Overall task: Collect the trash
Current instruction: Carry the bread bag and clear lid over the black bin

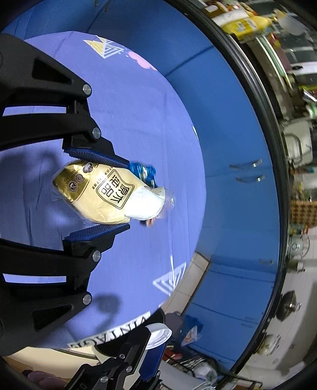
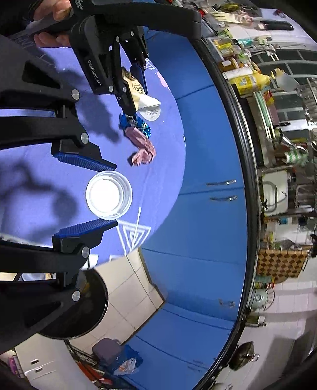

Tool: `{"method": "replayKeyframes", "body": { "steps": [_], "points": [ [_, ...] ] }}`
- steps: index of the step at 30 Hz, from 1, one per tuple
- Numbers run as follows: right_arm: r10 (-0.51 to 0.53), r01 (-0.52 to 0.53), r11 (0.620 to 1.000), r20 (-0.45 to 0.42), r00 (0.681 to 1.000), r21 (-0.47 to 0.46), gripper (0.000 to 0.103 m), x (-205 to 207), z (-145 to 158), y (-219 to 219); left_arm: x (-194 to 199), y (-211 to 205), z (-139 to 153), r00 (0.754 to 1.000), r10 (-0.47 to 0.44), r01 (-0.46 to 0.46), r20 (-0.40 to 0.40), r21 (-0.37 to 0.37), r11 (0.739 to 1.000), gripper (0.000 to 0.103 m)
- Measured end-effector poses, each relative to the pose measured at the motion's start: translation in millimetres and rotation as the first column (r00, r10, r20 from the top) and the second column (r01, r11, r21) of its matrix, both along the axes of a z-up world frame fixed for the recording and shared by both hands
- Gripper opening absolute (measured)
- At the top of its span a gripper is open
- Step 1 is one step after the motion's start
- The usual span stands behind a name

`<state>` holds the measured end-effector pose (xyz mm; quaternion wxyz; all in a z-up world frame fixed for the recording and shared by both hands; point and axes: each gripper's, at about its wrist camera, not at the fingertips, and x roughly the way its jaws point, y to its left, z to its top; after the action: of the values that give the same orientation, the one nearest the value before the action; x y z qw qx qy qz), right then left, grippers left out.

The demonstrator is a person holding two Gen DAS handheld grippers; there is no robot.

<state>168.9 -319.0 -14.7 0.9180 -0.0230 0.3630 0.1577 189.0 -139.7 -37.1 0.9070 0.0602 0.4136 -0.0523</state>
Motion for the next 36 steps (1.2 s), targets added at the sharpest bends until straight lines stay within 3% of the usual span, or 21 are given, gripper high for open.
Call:
{"method": "replayKeyframes", "body": {
  "steps": [17,36],
  "points": [
    [-0.154,0.154,0.988,0.059,0.986,0.007,0.039,-27,8,-79,-11,-93,20,0.99,-0.135,0.133,0.036,0.045,0.99,0.046],
    [-0.288,0.287,0.958,0.048,0.956,0.02,0.04,-3,-17,-150,11,-163,9,0.977,-0.211,0.21,0.007,0.064,0.976,0.046]
  ]
}}
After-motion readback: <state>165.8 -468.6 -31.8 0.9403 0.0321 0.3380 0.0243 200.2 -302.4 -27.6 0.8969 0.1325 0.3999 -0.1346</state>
